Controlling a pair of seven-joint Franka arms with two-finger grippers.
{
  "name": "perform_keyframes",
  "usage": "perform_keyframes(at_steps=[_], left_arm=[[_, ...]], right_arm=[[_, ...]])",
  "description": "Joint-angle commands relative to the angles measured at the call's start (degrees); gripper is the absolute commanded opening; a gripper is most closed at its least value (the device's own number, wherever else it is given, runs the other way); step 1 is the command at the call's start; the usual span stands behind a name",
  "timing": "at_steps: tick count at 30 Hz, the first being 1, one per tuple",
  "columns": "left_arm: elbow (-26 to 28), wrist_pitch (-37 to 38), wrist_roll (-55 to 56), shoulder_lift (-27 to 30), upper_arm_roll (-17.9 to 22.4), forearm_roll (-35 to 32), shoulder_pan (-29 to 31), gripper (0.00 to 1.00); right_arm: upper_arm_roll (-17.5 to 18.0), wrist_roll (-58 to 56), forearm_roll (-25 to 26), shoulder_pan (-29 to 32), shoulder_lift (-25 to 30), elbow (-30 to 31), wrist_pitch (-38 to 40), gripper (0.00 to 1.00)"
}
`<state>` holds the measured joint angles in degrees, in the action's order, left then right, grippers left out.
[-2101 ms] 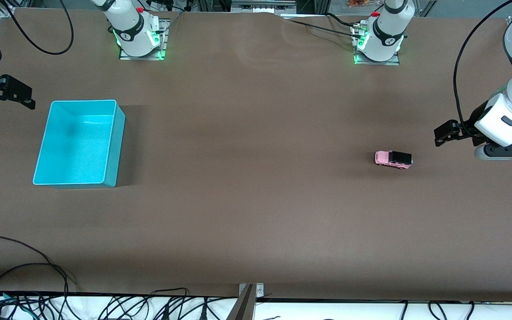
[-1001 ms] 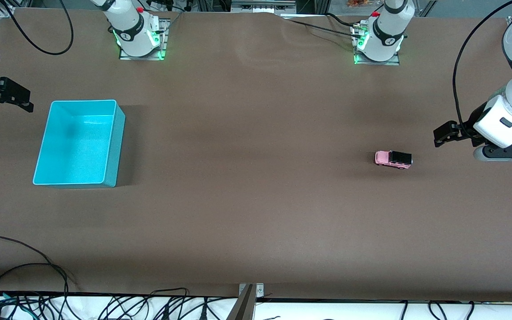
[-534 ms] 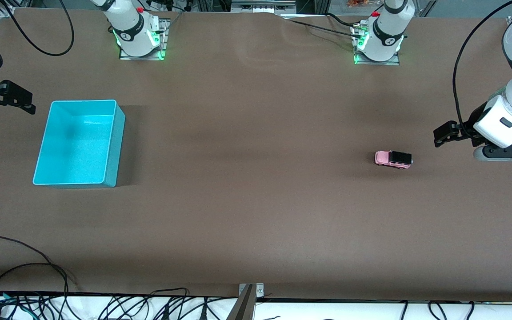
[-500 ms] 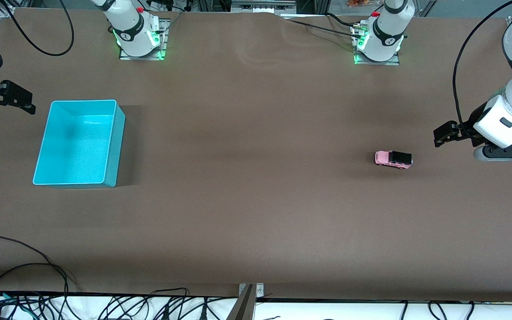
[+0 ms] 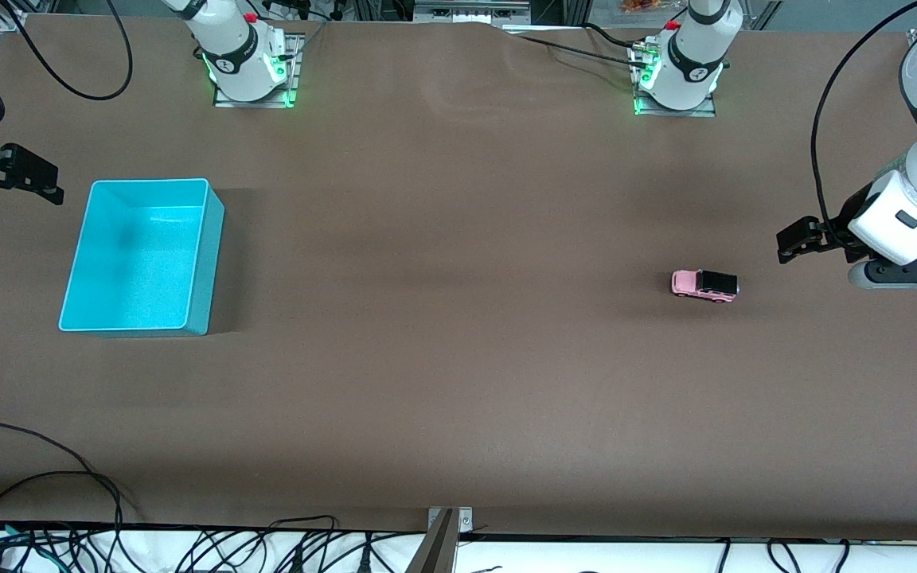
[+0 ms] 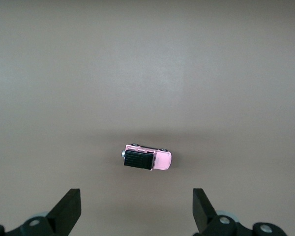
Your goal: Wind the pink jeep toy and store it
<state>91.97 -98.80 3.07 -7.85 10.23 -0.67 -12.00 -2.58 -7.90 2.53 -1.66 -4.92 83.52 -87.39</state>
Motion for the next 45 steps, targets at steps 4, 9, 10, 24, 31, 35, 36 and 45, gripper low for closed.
perform_keyframes(at_steps=[4,9,10,24,31,35,36,45], left_arm=[[0.23,-0.51,-1.31,0.2,-0.12,1.55,0.57,1.0],[0.14,-0.51,-1.31,0.2,-0.12,1.46,0.48,1.0],[0.23,-0.51,-1.31,0.2,-0.12,1.55,0.48,1.0],[-0.12,-0.51,-1.31,0.2,-0.12,1.46,0.48,1.0],[-0.12,-0.51,-1.31,0.2,-0.12,1.46,0.48,1.0],[-0.12,-0.51,-1.31,0.2,-0.12,1.46,0.48,1.0],[-0.12,-0.51,-1.31,0.2,-0.12,1.46,0.48,1.0],[-0.12,-0.51,-0.79,0.2,-0.03,1.46,0.48,1.0]], right_arm=[[-0.05,-0.71,0.98,-0.19,0.09,-0.38,0.38,1.0],[-0.05,-0.71,0.98,-0.27,0.09,-0.38,0.38,1.0],[-0.05,-0.8,0.98,-0.27,0.09,-0.38,0.38,1.0],[0.03,-0.8,0.98,-0.27,0.09,-0.38,0.47,1.0],[0.03,-0.8,0.98,-0.27,0.09,-0.38,0.47,1.0],[0.03,-0.8,0.98,-0.27,0.09,-0.38,0.47,1.0],[0.03,-0.8,0.98,-0.27,0.09,-0.38,0.47,1.0],[-0.05,-3.7,0.98,-0.19,0.09,-0.38,0.47,1.0]])
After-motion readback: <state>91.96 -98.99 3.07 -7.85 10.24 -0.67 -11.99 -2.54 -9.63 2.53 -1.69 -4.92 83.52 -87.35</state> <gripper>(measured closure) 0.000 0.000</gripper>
